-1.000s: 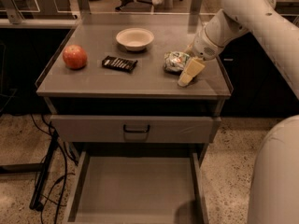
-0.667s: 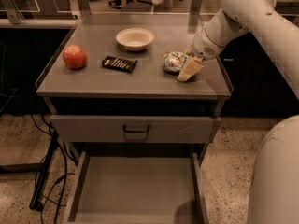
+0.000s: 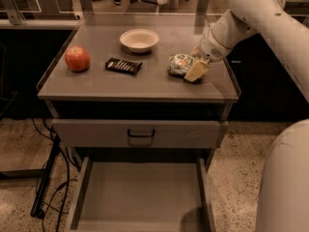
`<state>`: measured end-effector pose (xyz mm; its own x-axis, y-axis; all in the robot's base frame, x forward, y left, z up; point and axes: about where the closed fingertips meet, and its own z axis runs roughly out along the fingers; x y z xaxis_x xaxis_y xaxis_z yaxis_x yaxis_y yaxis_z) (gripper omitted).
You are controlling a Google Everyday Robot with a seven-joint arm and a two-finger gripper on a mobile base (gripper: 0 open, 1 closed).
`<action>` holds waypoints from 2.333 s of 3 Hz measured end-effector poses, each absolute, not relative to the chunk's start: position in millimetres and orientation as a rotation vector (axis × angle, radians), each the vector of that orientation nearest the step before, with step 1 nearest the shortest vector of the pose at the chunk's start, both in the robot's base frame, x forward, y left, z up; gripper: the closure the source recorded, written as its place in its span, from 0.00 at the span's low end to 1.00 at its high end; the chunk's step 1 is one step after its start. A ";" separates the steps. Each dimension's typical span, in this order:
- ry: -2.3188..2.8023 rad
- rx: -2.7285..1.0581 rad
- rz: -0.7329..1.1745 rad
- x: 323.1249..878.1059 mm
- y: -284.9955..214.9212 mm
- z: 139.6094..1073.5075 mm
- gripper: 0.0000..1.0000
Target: Place 7up can into middle drawer
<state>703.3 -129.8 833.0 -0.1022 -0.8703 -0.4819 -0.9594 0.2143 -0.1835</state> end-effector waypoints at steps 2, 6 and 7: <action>2.002 -1.699 0.256 693.0 -133.4 834.4 1.00; 1.843 -1.672 0.320 576.2 -160.2 885.1 1.00; 1.899 -1.648 0.398 525.3 -161.0 849.4 1.00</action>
Offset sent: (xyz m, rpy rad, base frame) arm -0.0247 -0.0146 0.0116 0.0073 0.0083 0.0077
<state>525.3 -161.0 849.4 -0.0619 -0.7947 -0.6038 -0.9704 0.1894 -0.1498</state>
